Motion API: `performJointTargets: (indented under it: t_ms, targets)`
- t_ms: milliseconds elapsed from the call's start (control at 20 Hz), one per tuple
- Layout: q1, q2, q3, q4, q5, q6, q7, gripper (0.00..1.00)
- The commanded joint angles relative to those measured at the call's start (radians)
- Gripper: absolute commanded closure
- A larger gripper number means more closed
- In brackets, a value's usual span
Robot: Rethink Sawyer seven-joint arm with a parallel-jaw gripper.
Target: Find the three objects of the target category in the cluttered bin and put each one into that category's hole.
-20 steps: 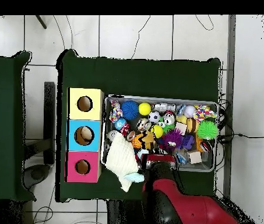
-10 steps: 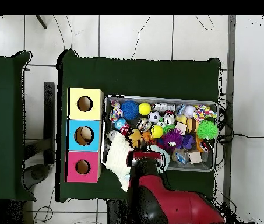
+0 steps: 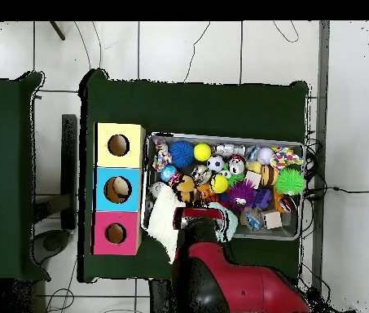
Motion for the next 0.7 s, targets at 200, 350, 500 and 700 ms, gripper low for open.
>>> performJointTargets:
  t_ms: [200, 350, 500, 700]
  targets:
    - [0.014, -0.004, -0.013, -0.03, 0.095, 0.122, 0.186, 1.0]
    - [0.035, -0.007, -0.025, -0.036, 0.118, 0.13, 0.18, 1.0]
    - [0.059, -0.011, -0.04, -0.035, 0.141, 0.133, 0.176, 1.0]
    - [0.089, -0.008, -0.066, -0.034, 0.17, 0.132, 0.171, 1.0]
